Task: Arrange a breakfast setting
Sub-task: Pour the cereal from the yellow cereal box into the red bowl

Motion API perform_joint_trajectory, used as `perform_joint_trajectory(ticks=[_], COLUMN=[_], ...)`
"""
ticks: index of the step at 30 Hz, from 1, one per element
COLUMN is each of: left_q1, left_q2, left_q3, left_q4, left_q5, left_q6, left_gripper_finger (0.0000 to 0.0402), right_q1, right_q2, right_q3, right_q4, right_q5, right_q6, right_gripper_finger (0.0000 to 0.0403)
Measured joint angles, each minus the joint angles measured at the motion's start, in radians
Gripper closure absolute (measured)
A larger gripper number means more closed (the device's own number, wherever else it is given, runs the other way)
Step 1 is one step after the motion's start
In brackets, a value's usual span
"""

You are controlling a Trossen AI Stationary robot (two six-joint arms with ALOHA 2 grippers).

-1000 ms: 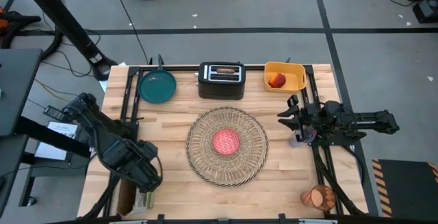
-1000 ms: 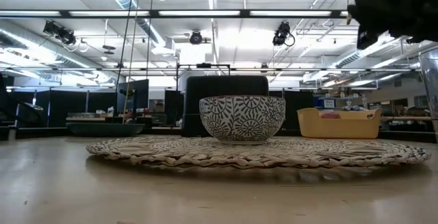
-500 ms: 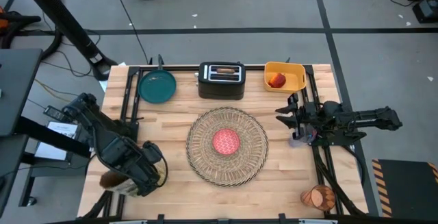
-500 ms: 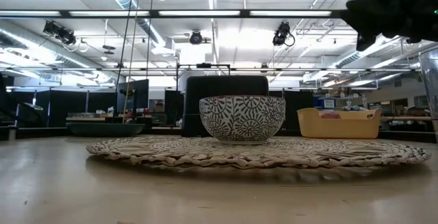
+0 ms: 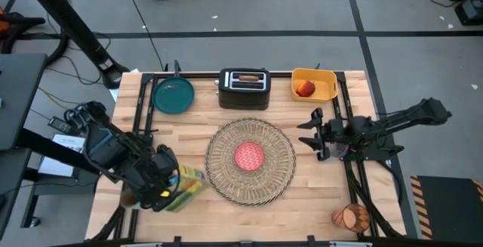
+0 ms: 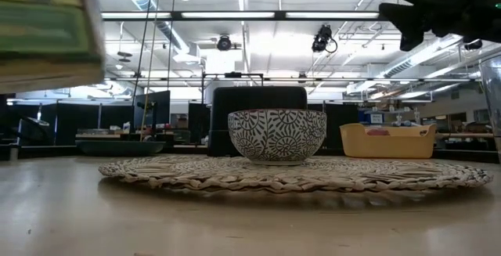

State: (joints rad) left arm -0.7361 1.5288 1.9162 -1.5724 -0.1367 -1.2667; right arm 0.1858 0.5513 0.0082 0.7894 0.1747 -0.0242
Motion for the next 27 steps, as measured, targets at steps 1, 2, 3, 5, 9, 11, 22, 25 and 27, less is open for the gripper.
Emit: perform_joint_trajectory(ticks=[1, 2, 3, 5, 9, 11, 22, 25, 27], left_q1=[0.0, 0.001, 0.007, 0.025, 0.066, 0.084, 0.179, 0.204, 0.217], left_q2=[0.0, 0.0, 0.0, 0.0, 0.0, 0.0, -0.002, -0.002, -0.002], left_q3=[0.012, 0.024, 0.034, 0.047, 0.071, 0.084, 0.192, 0.194, 0.194], left_q4=[0.0, -0.001, -0.001, 0.0, 0.001, 0.001, 0.001, 0.0, 0.0], left_q5=[-0.023, -0.046, -0.066, -0.094, -0.107, -0.104, -0.115, -0.114, -0.111], left_q6=[0.023, 0.046, 0.073, 0.125, 0.229, 0.28, 0.509, 0.549, 0.577], left_gripper_finger=[0.0399, 0.0399, 0.0399, 0.0399, 0.0399, 0.0399, 0.04, 0.04, 0.04], right_q1=[0.005, 0.009, 0.012, 0.016, 0.012, 0.005, -0.007, -0.007, -0.007], right_q2=[0.036, 0.07, 0.104, 0.172, 0.308, 0.374, 0.687, 0.71, 0.711], right_q3=[0.007, 0.017, 0.029, 0.059, 0.123, 0.152, 0.319, 0.359, 0.389], right_q4=[0.016, 0.035, 0.049, 0.068, 0.097, 0.119, 0.167, 0.152, 0.114], right_q5=[0.004, 0.007, 0.008, 0.008, 0.01, 0.023, 0.092, 0.089, 0.074], right_q6=[0.002, 0.004, 0.004, 0.003, 0.004, 0.005, 0.042, 0.041, 0.04], right_gripper_finger=[0.0185, 0.0181, 0.0177, 0.0169, 0.015, 0.0139, 0.0088, 0.0083, 0.0081])
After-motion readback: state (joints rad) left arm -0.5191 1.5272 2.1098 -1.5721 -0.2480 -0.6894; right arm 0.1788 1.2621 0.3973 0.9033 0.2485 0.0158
